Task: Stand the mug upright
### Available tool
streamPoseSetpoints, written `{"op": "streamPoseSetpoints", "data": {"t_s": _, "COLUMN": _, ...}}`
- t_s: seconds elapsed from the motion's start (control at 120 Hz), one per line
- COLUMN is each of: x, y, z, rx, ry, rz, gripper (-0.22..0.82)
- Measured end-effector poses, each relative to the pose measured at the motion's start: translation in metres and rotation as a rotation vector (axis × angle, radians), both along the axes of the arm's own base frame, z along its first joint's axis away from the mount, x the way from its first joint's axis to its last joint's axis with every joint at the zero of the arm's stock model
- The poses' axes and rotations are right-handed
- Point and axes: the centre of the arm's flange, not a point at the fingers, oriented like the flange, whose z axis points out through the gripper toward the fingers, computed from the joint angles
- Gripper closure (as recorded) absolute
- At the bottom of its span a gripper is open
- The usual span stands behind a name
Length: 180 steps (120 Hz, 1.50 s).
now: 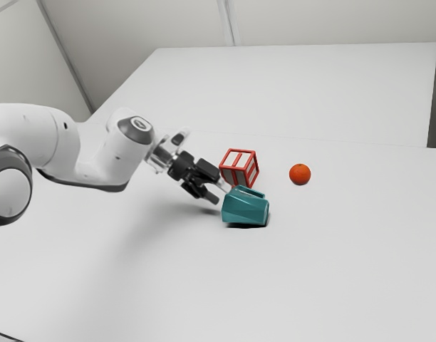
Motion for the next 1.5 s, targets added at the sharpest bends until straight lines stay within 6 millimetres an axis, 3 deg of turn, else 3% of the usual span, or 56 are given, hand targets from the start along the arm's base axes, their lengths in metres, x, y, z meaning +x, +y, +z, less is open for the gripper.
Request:
{"op": "streamPoseSetpoints", "data": {"t_s": 0.325, "x": 0.000, "y": -0.025, "z": -0.017, "rx": -0.113, "ry": -0.030, "rz": -0.049, "gripper": 0.02}}
{"op": "streamPoseSetpoints", "data": {"t_s": 0.625, "x": -0.003, "y": -0.024, "z": -0.030, "rx": -0.163, "ry": -0.036, "rz": -0.075, "gripper": 0.25}}
{"op": "streamPoseSetpoints", "data": {"t_s": 1.117, "x": -0.004, "y": -0.032, "z": -0.026, "rx": -0.180, "ry": -0.081, "rz": -0.118, "gripper": 0.68}}
{"op": "streamPoseSetpoints", "data": {"t_s": 1.367, "x": -0.004, "y": -0.033, "z": -0.024, "rx": -0.180, "ry": -0.100, "rz": -0.130, "gripper": 0.76}}
{"op": "streamPoseSetpoints", "data": {"t_s": 1.5, "x": -0.003, "y": -0.034, "z": -0.011, "rx": -0.172, "ry": -0.126, "rz": -0.143, "gripper": 0.77}}
